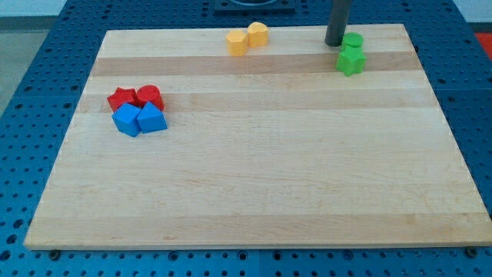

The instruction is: Move the green circle to the right side of green star

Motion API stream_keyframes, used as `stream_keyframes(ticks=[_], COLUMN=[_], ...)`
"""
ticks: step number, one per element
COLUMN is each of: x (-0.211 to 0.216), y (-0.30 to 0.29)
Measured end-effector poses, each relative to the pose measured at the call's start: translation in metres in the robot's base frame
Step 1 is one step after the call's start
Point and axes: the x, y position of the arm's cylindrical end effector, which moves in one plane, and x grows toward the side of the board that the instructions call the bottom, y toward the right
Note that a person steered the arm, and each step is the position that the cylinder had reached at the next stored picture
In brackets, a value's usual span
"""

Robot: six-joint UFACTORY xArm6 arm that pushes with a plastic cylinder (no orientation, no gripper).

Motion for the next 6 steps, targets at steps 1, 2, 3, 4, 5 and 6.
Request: stream_keyframes(ticks=[1,2,3,4,5,6], x=[0.000,0.000,0.000,0.004,0.003,-0.002], y=[0.011,0.011,0.020,0.037,0.037,0.006])
